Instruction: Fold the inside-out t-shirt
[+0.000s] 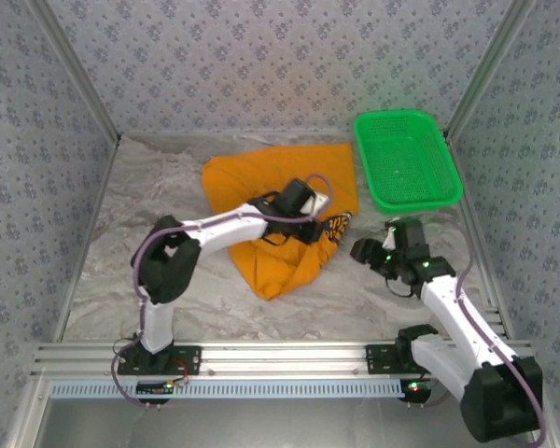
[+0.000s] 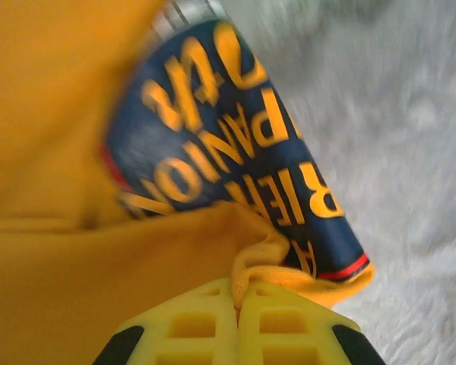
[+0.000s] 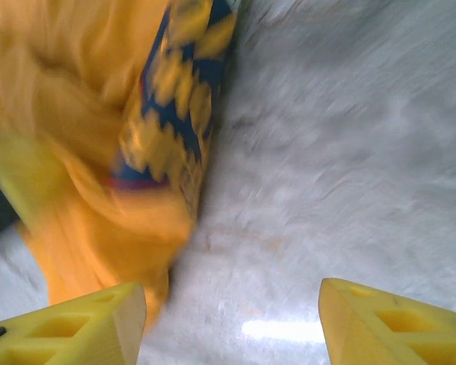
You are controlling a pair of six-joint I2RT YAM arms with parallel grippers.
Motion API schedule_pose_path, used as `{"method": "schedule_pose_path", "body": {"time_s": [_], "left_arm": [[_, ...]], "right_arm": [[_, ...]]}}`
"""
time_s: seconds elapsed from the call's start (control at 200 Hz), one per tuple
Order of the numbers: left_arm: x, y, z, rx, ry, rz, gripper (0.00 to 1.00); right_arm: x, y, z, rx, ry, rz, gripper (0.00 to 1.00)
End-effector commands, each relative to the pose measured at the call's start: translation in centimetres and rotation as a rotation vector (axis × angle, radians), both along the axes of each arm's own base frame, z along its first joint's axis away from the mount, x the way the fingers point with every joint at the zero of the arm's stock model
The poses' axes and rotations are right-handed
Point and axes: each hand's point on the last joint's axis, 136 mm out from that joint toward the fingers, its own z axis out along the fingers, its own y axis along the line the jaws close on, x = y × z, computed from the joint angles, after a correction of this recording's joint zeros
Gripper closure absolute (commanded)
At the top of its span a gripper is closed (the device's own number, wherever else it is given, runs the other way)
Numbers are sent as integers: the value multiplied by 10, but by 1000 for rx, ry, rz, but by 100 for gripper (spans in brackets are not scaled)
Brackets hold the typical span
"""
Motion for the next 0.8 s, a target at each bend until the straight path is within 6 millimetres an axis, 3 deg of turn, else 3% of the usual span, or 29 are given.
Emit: {"method": "schedule_pose_path", "body": {"time_s": [0.0, 0.17, 0.325, 0.575, 0.795], "left_arm": [[16, -1, 31, -182, 68, 80, 100], [49, 20, 27, -254, 127, 236, 100], [59, 23, 23, -284, 175, 276, 100], [68, 29, 7, -290, 237, 310, 100], [74, 26, 1, -324, 246, 282, 100]], "right_arm": [[-9, 26, -5, -62, -87, 88, 33], [-16, 104, -2, -140, -165, 379, 26], [-17, 172, 10, -170, -186, 518, 23], [-7, 206, -7, -426, -165, 530, 22], [-5, 216, -25, -649, -163, 531, 26]]}}
